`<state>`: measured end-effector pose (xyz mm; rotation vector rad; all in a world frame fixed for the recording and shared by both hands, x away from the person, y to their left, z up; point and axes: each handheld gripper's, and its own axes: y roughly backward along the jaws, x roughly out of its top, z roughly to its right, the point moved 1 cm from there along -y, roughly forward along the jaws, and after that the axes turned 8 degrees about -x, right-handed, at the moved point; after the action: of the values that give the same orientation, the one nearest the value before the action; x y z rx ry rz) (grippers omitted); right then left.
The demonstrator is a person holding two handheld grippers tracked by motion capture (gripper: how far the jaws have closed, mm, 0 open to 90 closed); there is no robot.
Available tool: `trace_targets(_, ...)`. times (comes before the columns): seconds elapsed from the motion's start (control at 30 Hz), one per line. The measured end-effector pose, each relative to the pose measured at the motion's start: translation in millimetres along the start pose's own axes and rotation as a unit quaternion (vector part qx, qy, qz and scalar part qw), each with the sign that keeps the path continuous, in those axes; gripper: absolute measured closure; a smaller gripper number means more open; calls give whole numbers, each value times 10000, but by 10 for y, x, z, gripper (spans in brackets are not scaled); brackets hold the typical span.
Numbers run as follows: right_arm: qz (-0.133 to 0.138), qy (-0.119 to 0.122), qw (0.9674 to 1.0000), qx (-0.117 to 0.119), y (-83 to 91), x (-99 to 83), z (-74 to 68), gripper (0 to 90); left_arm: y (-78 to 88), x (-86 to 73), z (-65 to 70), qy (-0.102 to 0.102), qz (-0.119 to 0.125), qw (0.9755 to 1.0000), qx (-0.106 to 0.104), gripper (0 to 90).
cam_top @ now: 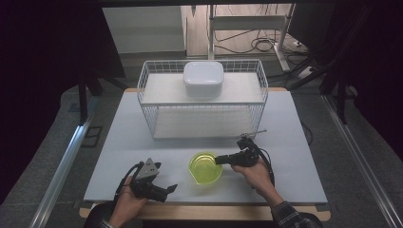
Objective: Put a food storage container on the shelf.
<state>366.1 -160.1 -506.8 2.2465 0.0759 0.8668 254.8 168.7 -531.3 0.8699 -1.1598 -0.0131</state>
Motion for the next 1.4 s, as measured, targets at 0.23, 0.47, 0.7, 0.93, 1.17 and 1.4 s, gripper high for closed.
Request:
trace_targets(0.23, -66, 42, 9999, 113, 28, 16, -98, 812, 3, 0, -1, -7, 6, 10000, 4, 17)
trace_targets(0.47, 90, 56, 9999, 110, 95, 36, -128, 815, 9, 1, -3, -5, 19, 10000, 14, 17)
trace_targets(0.7, 339, 13, 9992, 200, 228, 80, -140, 815, 16, 2, -7, 5, 45, 10000, 37, 17)
trace_targets(0.93, 590, -8, 9979, 272, 388, 161, -179, 815, 29, 2, -18, 42, 79, 9999, 66, 15)
trace_targets(1.17, 861, -64, 9957, 333, 588, 285, -224, 815, 29, 3, -18, 34, 73, 9999, 69, 15)
trace_targets(1.4, 1114, -6, 9932, 329, 779, 460, -302, 815, 26, 2, -20, 38, 67, 9999, 67, 15)
